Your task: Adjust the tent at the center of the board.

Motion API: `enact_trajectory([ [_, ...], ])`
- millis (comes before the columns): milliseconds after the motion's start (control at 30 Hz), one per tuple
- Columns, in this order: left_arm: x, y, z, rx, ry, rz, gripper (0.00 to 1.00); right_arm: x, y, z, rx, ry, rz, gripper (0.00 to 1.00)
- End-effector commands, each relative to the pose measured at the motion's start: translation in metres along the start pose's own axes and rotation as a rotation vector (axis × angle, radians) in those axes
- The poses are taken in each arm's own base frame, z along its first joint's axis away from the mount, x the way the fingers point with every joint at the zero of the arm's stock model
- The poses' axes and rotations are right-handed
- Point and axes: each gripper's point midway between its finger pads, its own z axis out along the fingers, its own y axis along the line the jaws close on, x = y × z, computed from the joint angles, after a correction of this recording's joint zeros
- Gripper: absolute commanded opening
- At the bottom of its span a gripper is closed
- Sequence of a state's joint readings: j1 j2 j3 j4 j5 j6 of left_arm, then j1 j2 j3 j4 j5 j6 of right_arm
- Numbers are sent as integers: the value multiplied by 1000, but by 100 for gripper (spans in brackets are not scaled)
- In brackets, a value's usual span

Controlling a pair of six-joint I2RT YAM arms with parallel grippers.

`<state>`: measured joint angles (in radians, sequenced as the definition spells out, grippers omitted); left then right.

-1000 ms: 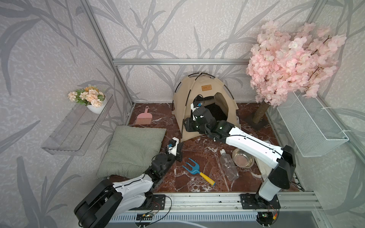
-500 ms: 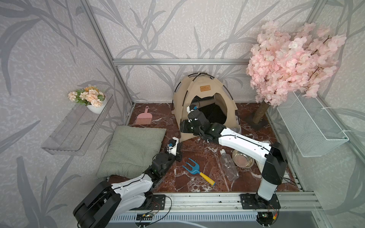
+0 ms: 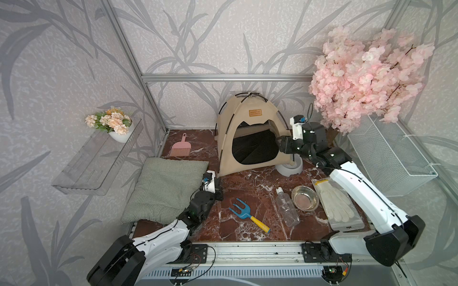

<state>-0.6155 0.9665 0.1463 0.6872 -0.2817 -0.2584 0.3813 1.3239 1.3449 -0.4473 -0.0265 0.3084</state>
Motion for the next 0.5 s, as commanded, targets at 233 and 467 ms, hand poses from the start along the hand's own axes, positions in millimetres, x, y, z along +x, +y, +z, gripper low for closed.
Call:
enact_trajectory([
  [233,14,27,0,-142,93,-79,0,-10,-54,57,87,-31,-320,65],
  [467,12,30,-1,-159,98,-106,0,7,-27,93,-121,23,-376,52],
])
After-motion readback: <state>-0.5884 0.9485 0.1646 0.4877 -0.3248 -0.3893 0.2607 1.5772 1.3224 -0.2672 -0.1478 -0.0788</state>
